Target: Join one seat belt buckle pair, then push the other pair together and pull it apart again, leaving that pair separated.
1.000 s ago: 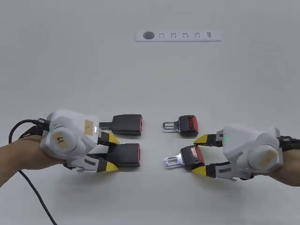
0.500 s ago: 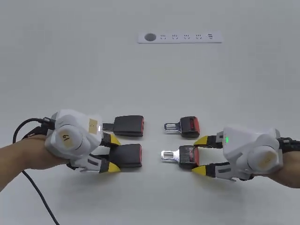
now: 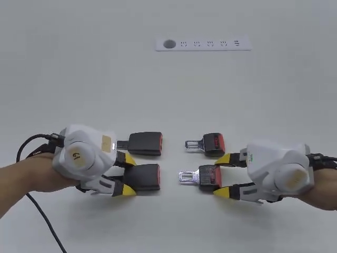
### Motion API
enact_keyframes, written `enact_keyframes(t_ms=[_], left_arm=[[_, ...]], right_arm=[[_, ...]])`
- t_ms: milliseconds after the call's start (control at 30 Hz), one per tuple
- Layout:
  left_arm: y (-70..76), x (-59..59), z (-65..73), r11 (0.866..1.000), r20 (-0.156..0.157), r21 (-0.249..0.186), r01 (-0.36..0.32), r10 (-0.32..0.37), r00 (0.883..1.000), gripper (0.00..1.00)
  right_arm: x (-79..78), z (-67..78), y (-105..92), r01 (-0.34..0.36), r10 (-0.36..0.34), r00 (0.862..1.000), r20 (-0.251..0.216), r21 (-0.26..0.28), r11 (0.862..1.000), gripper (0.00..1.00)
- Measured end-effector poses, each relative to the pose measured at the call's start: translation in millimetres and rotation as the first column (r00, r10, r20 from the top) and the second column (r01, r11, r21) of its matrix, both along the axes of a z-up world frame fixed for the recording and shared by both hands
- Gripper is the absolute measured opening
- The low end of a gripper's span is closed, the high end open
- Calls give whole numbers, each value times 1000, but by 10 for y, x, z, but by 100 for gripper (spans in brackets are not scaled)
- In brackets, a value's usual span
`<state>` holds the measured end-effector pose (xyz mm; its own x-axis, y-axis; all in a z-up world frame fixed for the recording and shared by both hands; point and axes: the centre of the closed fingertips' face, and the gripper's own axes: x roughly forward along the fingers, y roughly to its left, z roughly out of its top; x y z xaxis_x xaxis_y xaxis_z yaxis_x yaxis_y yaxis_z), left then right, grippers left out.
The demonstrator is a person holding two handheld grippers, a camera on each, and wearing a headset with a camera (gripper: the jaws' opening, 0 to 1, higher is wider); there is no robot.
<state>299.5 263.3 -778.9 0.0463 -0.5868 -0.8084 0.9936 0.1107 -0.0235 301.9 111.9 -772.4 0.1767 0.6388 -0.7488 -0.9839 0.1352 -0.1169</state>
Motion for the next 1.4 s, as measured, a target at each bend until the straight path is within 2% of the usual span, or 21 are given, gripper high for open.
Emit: enact_keyframes(t_ms=[467,1400], left_arm=[[-8,-4,2,999,-7,18,35,-35,999,33],[-3,-5,-1,999,-17,30,30,-30,999,33]], right_arm=[[-14,9,151,-35,35,999,-6,-2,999,31],[-14,-9,460,-58,58,998,-17,19,998,31]])
